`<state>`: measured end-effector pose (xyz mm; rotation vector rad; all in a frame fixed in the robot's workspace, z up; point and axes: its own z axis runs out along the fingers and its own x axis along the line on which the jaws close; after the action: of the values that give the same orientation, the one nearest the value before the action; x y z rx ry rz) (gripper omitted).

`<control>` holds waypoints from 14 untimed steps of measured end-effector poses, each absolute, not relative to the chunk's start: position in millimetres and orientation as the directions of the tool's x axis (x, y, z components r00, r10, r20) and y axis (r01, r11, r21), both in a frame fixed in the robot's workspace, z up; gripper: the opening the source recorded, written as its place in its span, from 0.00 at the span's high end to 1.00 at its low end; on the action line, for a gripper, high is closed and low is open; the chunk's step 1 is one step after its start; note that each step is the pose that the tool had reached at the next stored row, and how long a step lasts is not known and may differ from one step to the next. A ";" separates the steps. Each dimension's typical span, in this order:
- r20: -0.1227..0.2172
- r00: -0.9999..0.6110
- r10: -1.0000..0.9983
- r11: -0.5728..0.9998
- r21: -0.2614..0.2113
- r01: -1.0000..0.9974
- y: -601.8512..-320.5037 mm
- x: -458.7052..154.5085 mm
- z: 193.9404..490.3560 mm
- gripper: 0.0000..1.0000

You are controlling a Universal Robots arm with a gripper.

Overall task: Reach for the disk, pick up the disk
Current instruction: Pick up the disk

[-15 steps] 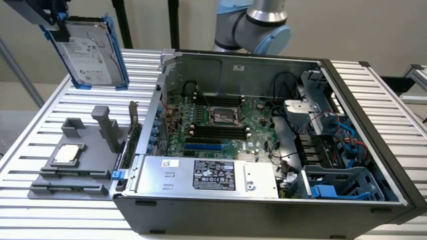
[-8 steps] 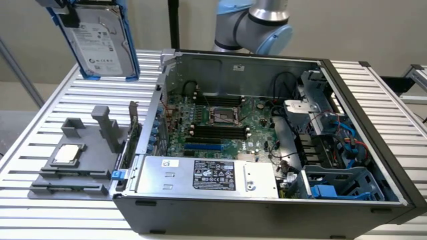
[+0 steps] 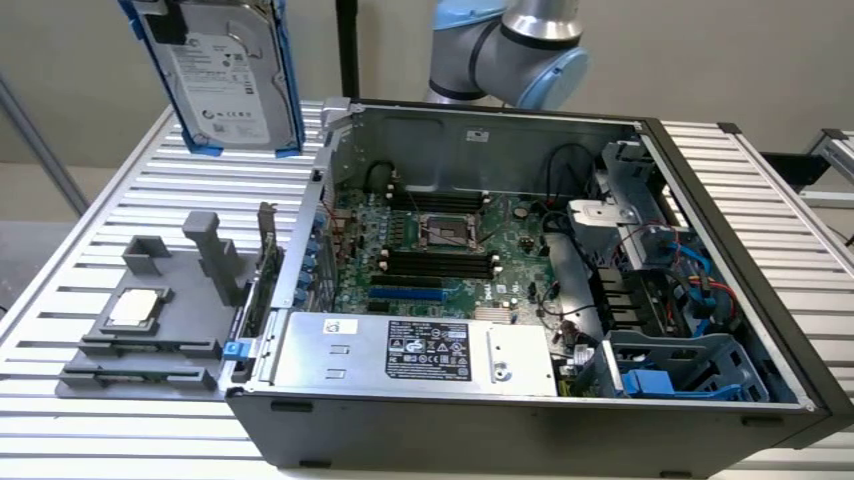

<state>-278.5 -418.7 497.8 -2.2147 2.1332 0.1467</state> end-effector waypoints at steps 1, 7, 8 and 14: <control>-0.112 0.036 -0.993 -0.039 0.022 -0.999 -420.2 -275.0 498.7 0.67; -0.113 0.035 -0.993 -0.039 0.029 -0.999 -428.9 -252.9 503.2 0.67; -0.113 0.035 -0.993 -0.039 0.031 -0.999 -430.4 -249.0 503.9 0.67; -0.113 0.034 -0.993 -0.039 0.036 -0.999 -439.1 -225.0 507.3 0.67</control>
<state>-225.0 -439.1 507.3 -2.2209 2.1411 0.1645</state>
